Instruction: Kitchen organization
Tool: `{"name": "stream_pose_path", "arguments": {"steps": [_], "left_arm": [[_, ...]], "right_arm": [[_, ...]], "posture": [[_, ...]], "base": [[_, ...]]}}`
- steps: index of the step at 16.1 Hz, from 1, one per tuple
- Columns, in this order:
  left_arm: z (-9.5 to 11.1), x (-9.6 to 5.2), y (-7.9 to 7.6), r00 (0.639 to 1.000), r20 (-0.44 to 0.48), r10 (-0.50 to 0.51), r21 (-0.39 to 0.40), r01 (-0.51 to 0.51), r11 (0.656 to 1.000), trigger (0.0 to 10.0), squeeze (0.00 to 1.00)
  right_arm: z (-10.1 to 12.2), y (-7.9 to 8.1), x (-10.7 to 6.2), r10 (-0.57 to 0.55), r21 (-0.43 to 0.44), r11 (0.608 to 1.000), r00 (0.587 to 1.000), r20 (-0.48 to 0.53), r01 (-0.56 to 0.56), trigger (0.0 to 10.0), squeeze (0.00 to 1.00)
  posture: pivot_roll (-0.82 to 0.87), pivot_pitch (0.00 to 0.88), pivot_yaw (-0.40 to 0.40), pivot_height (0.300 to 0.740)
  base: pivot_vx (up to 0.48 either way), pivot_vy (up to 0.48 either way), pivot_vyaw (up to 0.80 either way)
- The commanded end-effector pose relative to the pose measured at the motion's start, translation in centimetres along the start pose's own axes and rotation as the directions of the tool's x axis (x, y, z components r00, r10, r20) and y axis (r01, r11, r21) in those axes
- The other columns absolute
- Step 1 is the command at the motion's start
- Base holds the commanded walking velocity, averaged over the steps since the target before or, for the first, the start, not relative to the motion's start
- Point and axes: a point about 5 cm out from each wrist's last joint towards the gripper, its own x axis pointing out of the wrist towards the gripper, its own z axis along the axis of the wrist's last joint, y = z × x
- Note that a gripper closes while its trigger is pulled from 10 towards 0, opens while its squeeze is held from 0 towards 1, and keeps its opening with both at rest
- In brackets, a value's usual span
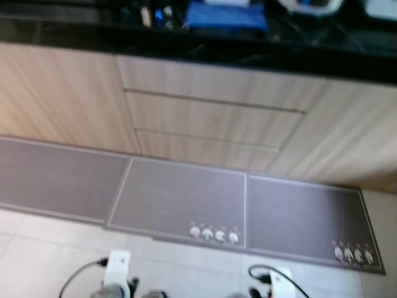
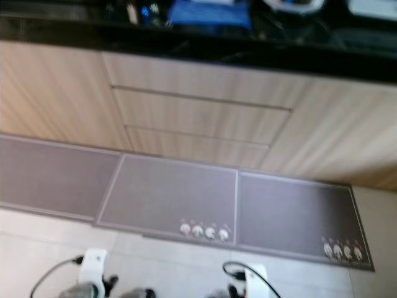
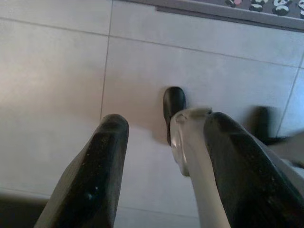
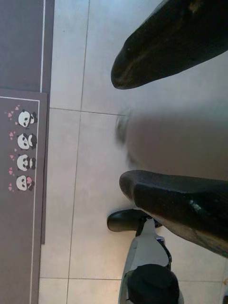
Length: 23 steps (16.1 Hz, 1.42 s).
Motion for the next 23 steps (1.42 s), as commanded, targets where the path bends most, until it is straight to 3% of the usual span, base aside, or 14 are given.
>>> {"name": "stream_pose_path", "arguments": {"steps": [1, 9, 23], "left_arm": [[-1.10, -0.09, -0.48, 0.999, -0.040, -0.018, -0.003, 0.018, 1.000, 10.0, 0.00], [-1.29, -0.15, -0.34, 0.999, -0.043, -0.033, 0.030, 0.034, 0.999, 10.0, 0.00], [-0.93, -0.08, -0.42, 0.999, -0.038, -0.039, 0.017, 0.039, 0.999, 10.0, 0.00]], "right_arm": [[-0.94, -0.93, -0.43, -0.032, 0.014, 0.999, 0.999, -0.028, 0.033, 10.0, 0.00], [-1.79, -0.65, -0.59, -0.039, 0.027, 0.999, 0.998, -0.049, 0.040, 10.0, 0.00], [-1.50, -0.73, -0.49, -0.054, 0.046, 0.997, 0.998, -0.043, 0.056, 10.0, 0.00]], "posture": [[0.04, 0.183, -0.022, 0.740], [0.04, 0.181, 0.005, 0.740], [0.05, 0.211, 0.004, 0.740]], "base": [[0.000, -0.356, 0.00], [0.000, -0.353, 0.00], [0.000, -0.353, 0.00]]}}
